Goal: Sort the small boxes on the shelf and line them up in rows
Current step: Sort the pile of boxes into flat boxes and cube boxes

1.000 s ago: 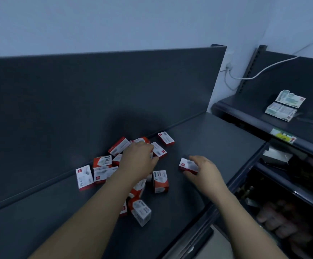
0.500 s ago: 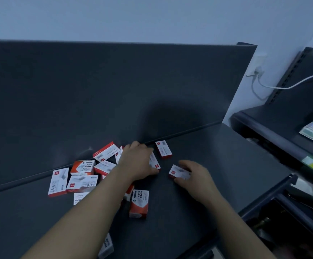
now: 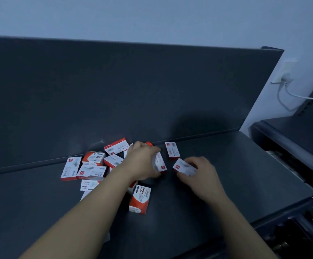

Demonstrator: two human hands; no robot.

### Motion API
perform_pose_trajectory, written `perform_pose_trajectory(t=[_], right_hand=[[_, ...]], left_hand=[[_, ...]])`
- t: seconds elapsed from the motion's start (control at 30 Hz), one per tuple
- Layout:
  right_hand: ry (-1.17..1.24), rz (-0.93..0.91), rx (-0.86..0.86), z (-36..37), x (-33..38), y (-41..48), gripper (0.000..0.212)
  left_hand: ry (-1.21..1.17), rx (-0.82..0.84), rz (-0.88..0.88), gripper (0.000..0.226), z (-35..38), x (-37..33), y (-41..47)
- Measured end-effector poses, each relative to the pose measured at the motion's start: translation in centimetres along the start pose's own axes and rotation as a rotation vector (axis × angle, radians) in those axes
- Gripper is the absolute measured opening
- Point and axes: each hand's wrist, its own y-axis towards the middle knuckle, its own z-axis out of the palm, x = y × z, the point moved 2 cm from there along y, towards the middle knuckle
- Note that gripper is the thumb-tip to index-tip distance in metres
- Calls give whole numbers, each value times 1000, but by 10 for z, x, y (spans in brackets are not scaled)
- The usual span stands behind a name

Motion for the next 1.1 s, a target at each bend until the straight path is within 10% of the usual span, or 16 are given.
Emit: perform_pose_trajectory(t=[0.5,1.1], right_hand=[[161,-328,51,53,140,-24,28],[296,-551,470,243,369,-195,37]], left_hand=[[-417,-374,-273,86,-67,73,-145],[-190,-662,-787,85,-146,225,-475]])
